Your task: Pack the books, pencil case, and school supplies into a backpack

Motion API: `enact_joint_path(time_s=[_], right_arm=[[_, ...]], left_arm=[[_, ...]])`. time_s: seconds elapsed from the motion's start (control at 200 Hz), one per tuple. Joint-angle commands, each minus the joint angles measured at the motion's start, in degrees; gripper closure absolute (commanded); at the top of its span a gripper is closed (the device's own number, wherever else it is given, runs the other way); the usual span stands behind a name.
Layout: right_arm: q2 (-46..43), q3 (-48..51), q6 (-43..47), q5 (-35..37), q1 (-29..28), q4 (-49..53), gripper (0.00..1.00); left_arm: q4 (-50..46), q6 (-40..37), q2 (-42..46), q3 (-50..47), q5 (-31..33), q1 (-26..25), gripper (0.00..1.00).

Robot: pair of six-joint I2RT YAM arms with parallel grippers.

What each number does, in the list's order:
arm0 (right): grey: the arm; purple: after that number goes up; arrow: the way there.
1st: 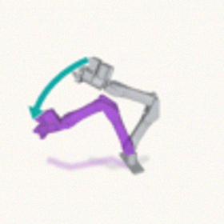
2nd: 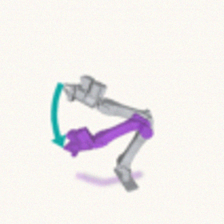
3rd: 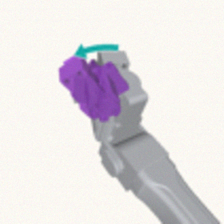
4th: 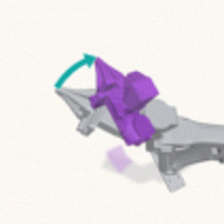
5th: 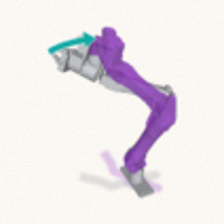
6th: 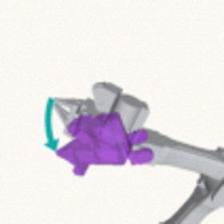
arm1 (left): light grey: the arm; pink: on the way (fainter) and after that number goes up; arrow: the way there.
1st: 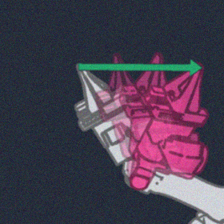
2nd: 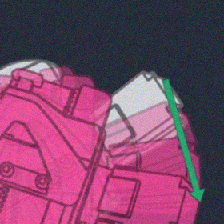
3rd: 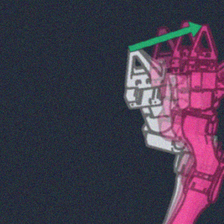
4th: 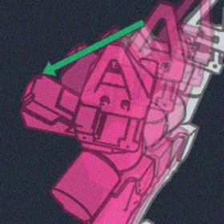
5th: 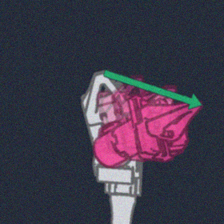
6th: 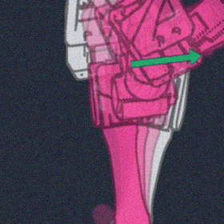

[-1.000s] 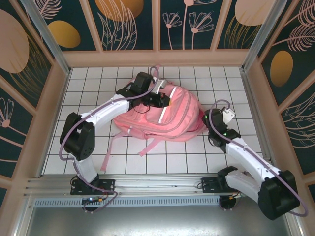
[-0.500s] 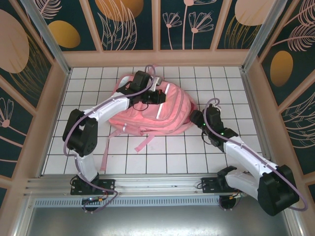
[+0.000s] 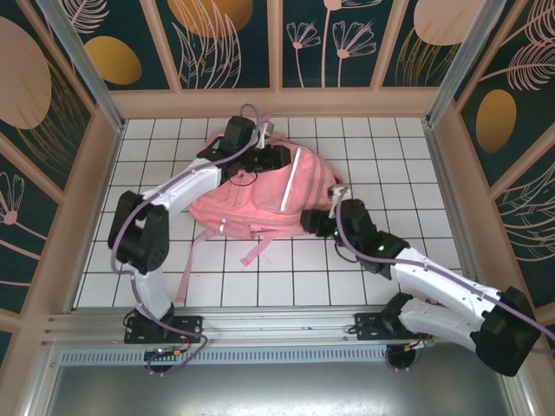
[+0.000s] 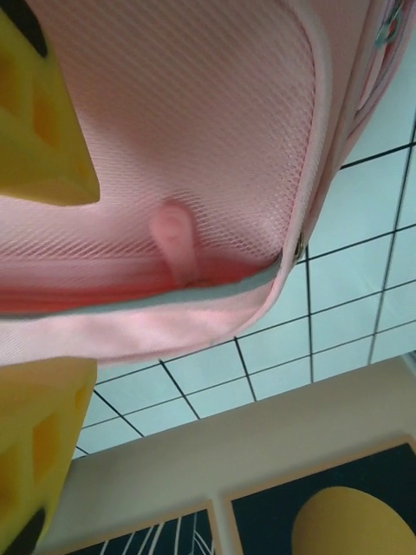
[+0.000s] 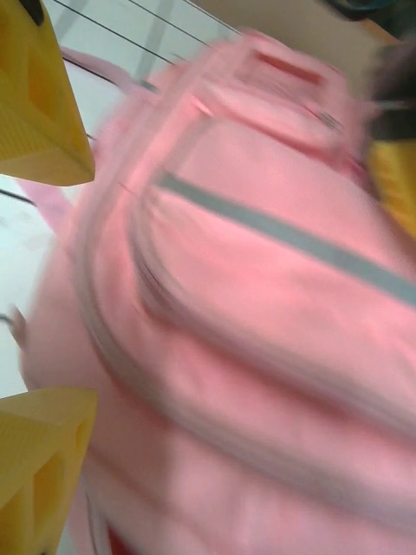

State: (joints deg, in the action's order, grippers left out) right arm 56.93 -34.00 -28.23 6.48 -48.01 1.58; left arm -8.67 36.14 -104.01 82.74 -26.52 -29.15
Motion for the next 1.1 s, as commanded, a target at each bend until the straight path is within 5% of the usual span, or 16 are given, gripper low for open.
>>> enact_joint_path(time_s=[0.0, 0.195, 0.415, 0.666, 0.881, 1.096], right_arm=[[2.37, -0.03, 3.49, -1.66, -6.37, 0.11, 0.39], [5.76, -0.35, -2.22, 4.65, -8.92, 3.84, 0.45], [8.08, -1.74, -6.54, -0.57, -7.12, 3.19, 0.46], [9.54, -2.2, -10.57, 3.25, -5.87, 5.23, 0.47], [5.28, -2.18, -8.13, 8.21, -4.45, 7.98, 0.47], [-3.96, 0.89, -10.84, 7.83, 7.99, 11.04, 0.48]], left_arm=[[-3.27, -3.33, 10.18, -3.52, 5.66, 0.4, 0.45], [-8.78, -5.77, 18.6, -11.24, 12.45, 0.41, 0.41], [-11.32, 0.5, 22.59, -22.1, 18.65, 0.41, 0.39], [-13.03, 10.84, 24.4, -26.49, 20.98, 0.43, 0.35], [-13.04, -1.2, 21.5, -18.04, 18.8, -0.36, 0.38], [-17.55, -8.04, 8.3, -1.44, 20.08, -4.13, 0.39]])
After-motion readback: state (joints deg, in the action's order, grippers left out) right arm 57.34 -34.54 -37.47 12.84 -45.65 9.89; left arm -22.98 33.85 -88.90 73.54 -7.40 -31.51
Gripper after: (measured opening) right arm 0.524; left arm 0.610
